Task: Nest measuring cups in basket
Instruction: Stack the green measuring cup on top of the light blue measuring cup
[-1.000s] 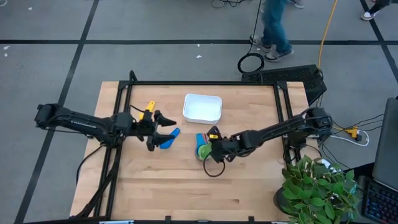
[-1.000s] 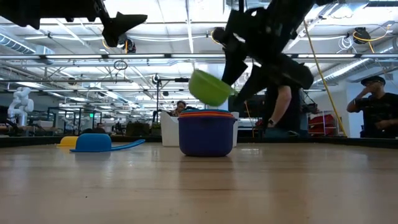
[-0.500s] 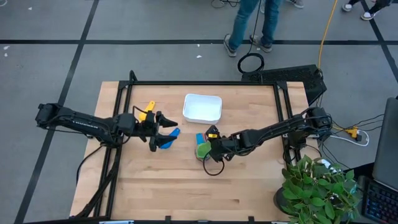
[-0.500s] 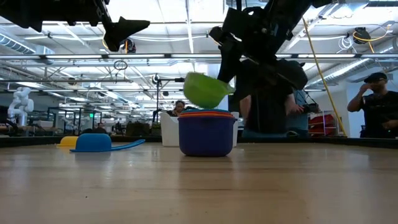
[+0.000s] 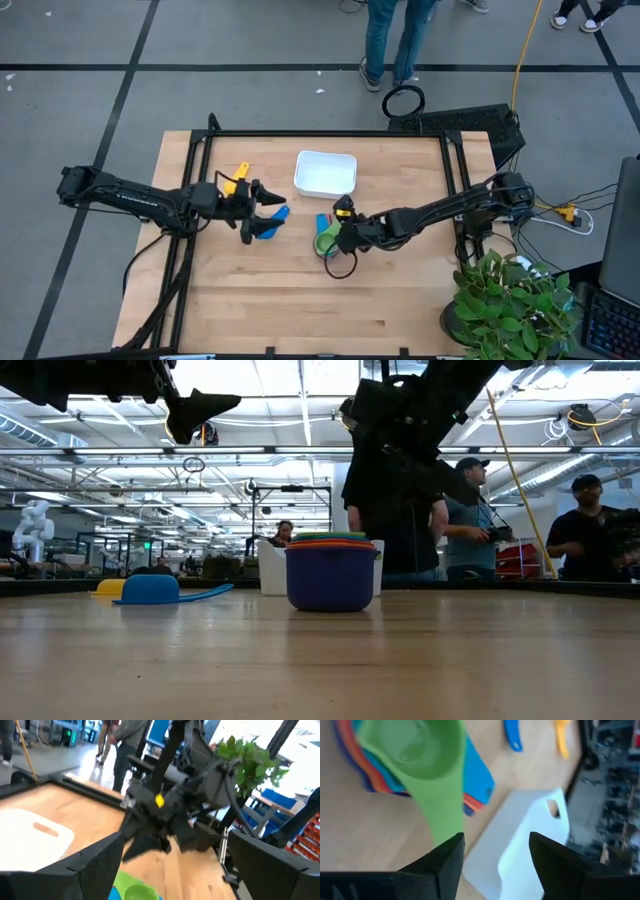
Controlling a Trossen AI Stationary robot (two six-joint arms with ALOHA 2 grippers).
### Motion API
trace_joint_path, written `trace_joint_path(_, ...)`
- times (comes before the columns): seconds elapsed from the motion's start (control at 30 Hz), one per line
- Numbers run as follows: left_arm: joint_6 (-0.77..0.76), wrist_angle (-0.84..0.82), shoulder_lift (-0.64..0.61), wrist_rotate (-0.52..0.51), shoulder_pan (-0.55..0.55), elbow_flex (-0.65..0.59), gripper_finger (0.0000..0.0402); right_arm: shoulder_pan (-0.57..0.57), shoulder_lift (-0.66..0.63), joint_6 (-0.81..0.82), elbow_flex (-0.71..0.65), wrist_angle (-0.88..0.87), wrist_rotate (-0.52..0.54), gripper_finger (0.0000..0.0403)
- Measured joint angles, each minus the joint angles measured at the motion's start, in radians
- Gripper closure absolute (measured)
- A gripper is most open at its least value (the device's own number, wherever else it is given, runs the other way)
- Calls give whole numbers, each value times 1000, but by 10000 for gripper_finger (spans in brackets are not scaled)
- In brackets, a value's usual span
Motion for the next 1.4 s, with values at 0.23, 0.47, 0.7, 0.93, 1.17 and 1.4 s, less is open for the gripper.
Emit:
trace_joint_path(0.23,-38,-279,-6,-4,13,0,51,29,-10,204,0,-42,-5,216)
trace_joint_path(0.47,-156,-705,1,-71,76,30,126,49,-10,395,0,-155,-90,346)
trace_joint_path(0.7,-180,-651,118,-76,70,31,236,40,4,514,-65,-53,-215,400)
trace_joint_path(0.93,-163,-483,279,-26,56,32,334,34,16,540,-135,76,-191,402)
trace_joint_path(1.17,-161,-424,340,-14,56,32,396,24,16,543,-156,208,-194,403)
trace_joint_path(1.4,-156,-427,340,-3,56,32,384,49,16,593,-156,278,-298,403)
